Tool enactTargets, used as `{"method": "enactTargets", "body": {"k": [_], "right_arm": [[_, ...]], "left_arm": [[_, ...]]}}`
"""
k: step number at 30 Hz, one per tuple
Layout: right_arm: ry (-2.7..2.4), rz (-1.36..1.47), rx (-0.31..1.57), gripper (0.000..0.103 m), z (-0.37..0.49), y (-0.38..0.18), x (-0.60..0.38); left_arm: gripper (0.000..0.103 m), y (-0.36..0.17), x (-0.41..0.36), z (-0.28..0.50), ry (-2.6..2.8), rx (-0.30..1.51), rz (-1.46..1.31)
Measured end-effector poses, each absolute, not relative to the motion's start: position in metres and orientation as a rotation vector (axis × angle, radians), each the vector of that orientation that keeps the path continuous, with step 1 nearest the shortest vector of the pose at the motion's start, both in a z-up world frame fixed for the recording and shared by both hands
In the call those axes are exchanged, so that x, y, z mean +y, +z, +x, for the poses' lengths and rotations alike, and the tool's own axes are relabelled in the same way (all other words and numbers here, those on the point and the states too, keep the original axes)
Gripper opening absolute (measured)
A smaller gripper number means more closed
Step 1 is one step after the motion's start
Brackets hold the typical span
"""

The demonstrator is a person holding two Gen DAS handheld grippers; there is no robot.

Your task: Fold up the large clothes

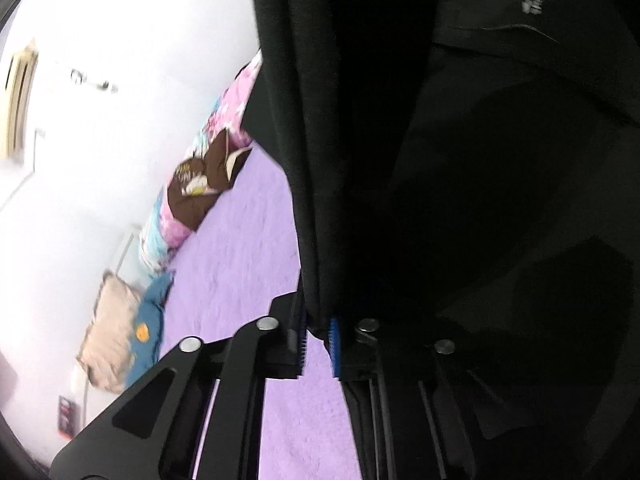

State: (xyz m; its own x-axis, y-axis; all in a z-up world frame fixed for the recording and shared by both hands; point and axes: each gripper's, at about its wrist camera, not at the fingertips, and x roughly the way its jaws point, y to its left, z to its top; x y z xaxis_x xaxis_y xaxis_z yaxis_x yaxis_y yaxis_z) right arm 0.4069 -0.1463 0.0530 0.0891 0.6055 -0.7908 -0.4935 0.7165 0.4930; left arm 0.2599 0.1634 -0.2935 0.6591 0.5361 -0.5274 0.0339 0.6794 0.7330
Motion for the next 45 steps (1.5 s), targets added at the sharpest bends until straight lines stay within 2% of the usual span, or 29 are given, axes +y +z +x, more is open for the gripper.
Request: {"method": "enactTargets", "body": {"k": [6,12,18,21,22,23,25,26,27,29,31,33,35,39,41,45], "right_arm": [[0.820,0.165,1.219,0.008,0.414,0.020,-0.171],[0.864,0.068,1.030,0.008,0.400,-0.026,-0.196],[0.628,0.104,1.307,0.008,0.413,-0.181,-0.243],[0.560,0.124,1.390,0.008,0.414,-0.237,-0.259],[0.555,0.144,1.401,0.008,0.415,-0.248,-0.265],[0.553,0.170,1.406,0.008,0.414,-0.259,-0.270],[0.559,0.222,1.394,0.009,0.412,-0.267,-0.275],[0.563,0.245,1.387,0.010,0.409,-0.267,-0.278],[0.565,0.260,1.384,0.012,0.408,-0.268,-0.278],[0.560,0.275,1.392,0.026,0.404,-0.271,-0.279],[0.563,0.296,1.380,0.052,0.398,-0.267,-0.280],[0.566,0.302,1.352,0.069,0.392,-0.257,-0.281],[0.521,0.260,1.305,0.073,0.383,-0.243,-0.281],[0.414,0.069,1.147,0.076,0.363,-0.207,-0.282],[0.439,0.095,1.101,0.076,0.359,-0.194,-0.284],[0.574,0.139,1.084,0.078,0.353,-0.191,-0.265]], "left_arm": [[0.005,-0.277,0.186,0.255,0.380,0.773,0.790],[0.005,-0.293,0.191,0.236,0.407,0.768,0.905],[0.011,-0.307,0.188,0.226,0.320,0.836,0.857],[0.012,-0.300,0.182,0.207,0.247,0.819,0.845],[0.026,-0.295,0.183,0.201,0.218,0.820,0.815],[0.044,-0.291,0.182,0.194,0.207,0.822,0.801],[0.053,-0.279,0.188,0.179,0.173,0.805,0.753],[0.053,-0.278,0.173,0.175,0.167,0.801,0.740],[0.053,-0.271,0.176,0.169,0.158,0.795,0.723],[0.057,-0.256,0.177,0.162,0.142,0.779,0.667],[0.059,-0.228,0.167,0.171,0.135,0.760,0.601],[0.062,-0.208,0.161,0.191,0.125,0.744,0.538],[0.069,-0.195,0.157,0.217,0.116,0.732,0.462],[0.074,-0.181,0.146,0.267,0.042,0.730,0.305],[0.078,-0.178,0.144,0.291,-0.010,0.713,0.257],[0.079,-0.195,0.138,0.330,-0.103,0.733,0.182]]}}
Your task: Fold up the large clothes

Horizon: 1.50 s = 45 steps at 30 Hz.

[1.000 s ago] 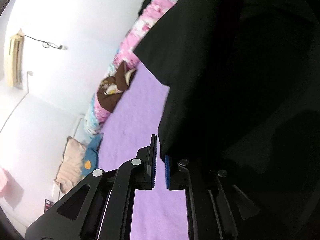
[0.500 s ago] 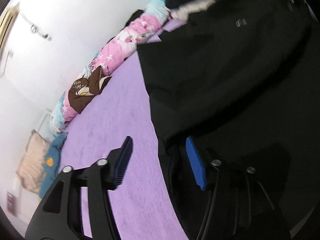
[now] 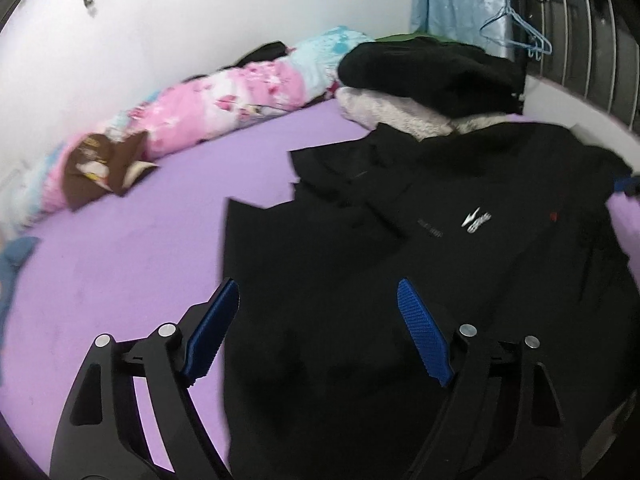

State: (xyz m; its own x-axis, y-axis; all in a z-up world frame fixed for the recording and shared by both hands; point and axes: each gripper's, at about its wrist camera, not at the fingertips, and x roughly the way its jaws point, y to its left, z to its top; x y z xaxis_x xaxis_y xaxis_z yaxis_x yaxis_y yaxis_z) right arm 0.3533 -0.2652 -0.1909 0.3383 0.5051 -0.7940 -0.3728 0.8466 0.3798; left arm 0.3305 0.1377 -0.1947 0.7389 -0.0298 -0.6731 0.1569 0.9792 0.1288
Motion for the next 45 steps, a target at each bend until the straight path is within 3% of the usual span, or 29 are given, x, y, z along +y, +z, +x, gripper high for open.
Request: {"method": "enactTargets", "body": {"k": [12,18,25,30,39,45], "right_arm": [[0.615,0.073,1.184,0.079,0.354,-0.254,-0.224],[0.604,0.067,1.233,0.079,0.362,-0.277,-0.221],[0.613,0.068,1.264,0.079,0.370,-0.295,-0.214],[0.608,0.068,1.256,0.082,0.368,-0.304,-0.214],[0.585,0.120,1.206,0.087,0.358,-0.268,-0.222],[0.527,0.175,1.118,0.091,0.332,-0.234,-0.268]], "left_arm": [[0.079,-0.225,0.146,0.418,-0.217,0.814,0.147],[0.079,-0.252,0.187,0.457,-0.109,0.889,0.044],[0.071,-0.281,0.242,0.486,0.119,0.958,-0.037],[0.077,-0.297,0.275,0.491,0.224,1.020,-0.059],[0.077,-0.217,0.260,0.448,0.178,0.850,-0.012],[0.087,-0.163,0.230,0.394,0.122,0.764,-0.016]]}}
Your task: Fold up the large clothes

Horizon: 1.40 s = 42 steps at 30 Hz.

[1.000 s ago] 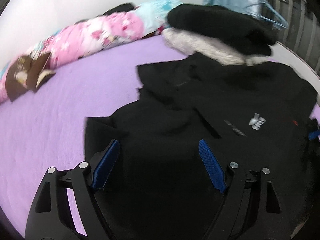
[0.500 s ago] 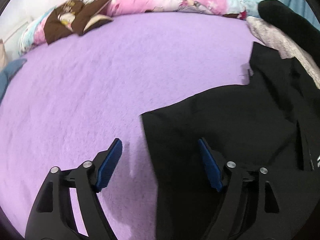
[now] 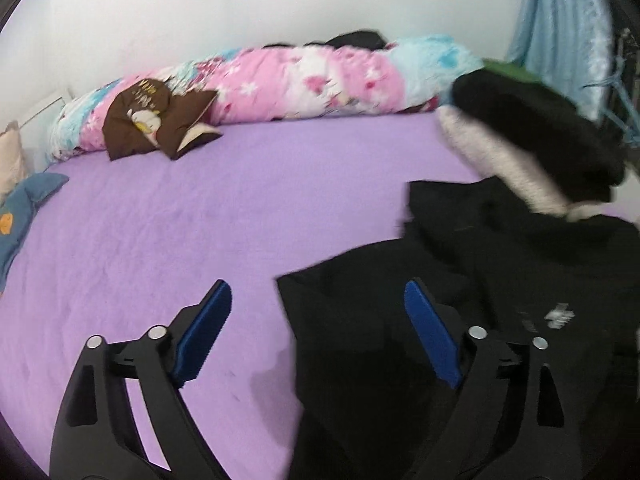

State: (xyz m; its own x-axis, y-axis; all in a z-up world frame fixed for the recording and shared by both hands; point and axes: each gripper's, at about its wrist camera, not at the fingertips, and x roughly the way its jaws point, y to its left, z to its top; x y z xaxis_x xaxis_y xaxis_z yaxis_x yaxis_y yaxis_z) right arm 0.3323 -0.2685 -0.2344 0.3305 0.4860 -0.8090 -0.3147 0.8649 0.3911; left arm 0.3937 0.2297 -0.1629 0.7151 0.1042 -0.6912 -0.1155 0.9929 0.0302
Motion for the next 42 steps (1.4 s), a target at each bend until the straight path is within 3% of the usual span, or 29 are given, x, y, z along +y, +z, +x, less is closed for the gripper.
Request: {"method": "enactTargets", "body": {"k": [7,16,23,29,42], "right_arm": [[0.354,0.332,1.005,0.093,0.309,-0.211,-0.373],[0.184,0.430,0.890,0.097,0.293,-0.203,-0.465],[-0.045,0.755,0.854,0.097,0.297,-0.213,-0.583],[-0.074,1.074,0.741,0.097,0.312,-0.231,-0.685],[-0.241,1.137,0.696,0.097,0.363,-0.264,-0.763]], "left_arm": [[0.095,-0.147,0.152,0.341,0.013,0.756,-0.068],[0.097,-0.168,0.047,0.333,-0.037,0.812,-0.111],[0.097,-0.186,-0.009,0.337,-0.080,0.851,-0.123],[0.097,-0.201,-0.029,0.332,-0.094,0.895,-0.077],[0.097,-0.206,-0.012,0.323,-0.061,0.924,-0.161]]}}
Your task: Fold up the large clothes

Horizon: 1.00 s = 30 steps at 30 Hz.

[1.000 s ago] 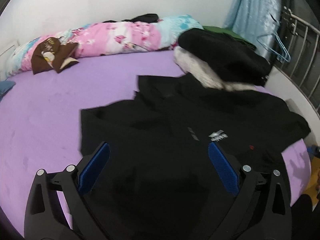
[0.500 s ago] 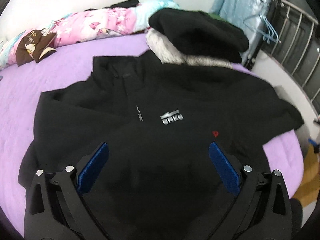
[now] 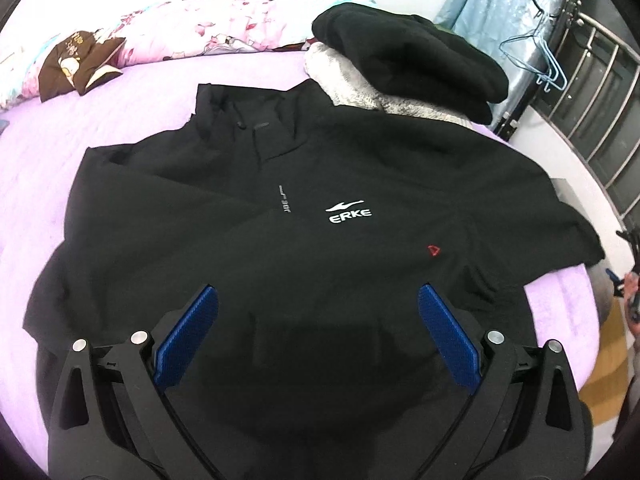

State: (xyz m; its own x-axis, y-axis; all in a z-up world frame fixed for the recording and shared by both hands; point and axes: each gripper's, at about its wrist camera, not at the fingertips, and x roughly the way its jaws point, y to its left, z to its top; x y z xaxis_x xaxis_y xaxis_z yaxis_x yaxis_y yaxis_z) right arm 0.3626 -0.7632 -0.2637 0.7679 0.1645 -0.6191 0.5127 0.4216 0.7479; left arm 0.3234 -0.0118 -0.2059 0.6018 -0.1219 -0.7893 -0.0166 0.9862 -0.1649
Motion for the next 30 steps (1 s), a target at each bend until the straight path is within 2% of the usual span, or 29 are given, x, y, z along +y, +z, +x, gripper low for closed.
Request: {"method": "enactTargets", "body": {"k": [7,11,16,20,21,22,25,30], "right_arm": [[-0.242,1.222,0.653,0.096,0.371,-0.279,-0.782],[-0.245,1.162,0.664,0.090,0.384,-0.273,-0.780],[-0.243,1.137,0.673,0.073,0.393,-0.275,-0.775],[-0.277,1.132,0.713,0.041,0.398,-0.283,-0.777],[-0.299,1.129,0.735,0.023,0.398,-0.286,-0.777],[-0.307,1.131,0.744,0.016,0.397,-0.288,-0.778],[-0.286,1.134,0.712,0.008,0.393,-0.284,-0.777],[-0.250,1.012,0.653,0.006,0.386,-0.243,-0.760]], "left_arm": [[0.097,-0.211,0.003,0.317,-0.041,0.950,-0.190],[0.097,-0.213,0.007,0.313,-0.027,0.960,-0.190],[0.097,-0.215,0.013,0.311,-0.020,0.971,-0.196],[0.097,-0.215,0.012,0.312,-0.031,0.983,-0.193],[0.097,-0.216,0.012,0.313,-0.038,0.990,-0.193],[0.097,-0.218,0.011,0.313,-0.040,0.994,-0.190],[0.097,-0.220,0.010,0.313,-0.040,0.995,-0.199],[0.097,-0.210,0.005,0.309,-0.067,0.975,-0.204]]}}
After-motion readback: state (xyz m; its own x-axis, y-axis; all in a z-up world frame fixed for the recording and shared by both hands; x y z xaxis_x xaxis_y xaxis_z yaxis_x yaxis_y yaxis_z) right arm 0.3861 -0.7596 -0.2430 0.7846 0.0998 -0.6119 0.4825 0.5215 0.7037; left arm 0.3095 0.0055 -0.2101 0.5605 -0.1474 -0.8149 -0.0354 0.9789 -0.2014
